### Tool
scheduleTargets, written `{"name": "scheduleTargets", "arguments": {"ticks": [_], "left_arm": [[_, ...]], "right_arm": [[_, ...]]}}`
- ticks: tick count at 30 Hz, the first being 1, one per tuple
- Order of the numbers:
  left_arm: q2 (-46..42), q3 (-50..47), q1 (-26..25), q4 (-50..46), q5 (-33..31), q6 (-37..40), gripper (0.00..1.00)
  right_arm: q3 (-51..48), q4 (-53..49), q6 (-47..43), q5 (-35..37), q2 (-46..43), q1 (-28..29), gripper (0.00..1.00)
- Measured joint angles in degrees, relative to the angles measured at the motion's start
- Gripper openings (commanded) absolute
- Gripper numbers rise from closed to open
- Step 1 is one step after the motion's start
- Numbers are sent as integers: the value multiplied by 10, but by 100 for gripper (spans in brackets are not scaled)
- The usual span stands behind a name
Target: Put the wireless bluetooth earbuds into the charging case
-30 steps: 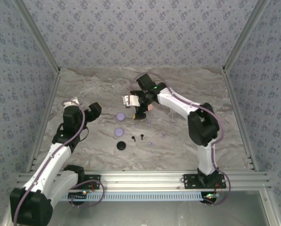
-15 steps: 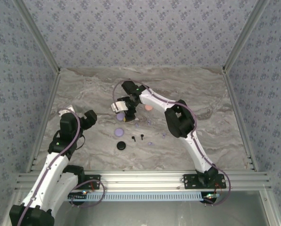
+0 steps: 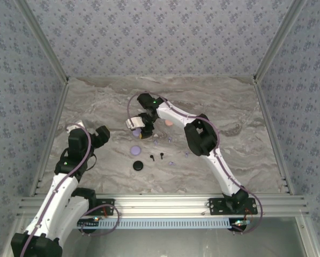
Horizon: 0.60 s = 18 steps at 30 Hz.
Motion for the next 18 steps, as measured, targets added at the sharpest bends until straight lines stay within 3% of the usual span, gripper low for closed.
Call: {"name": "scheduleTargets", "arguments": {"ticks": [13, 18], "left_arm": [[7, 0, 0, 3, 9, 0, 90], [8, -8, 0, 46, 63, 0, 88]], "right_arm": [[-8, 2, 23, -18, -2, 2, 52], [-134, 80, 78, -36, -83, -9, 51]]}}
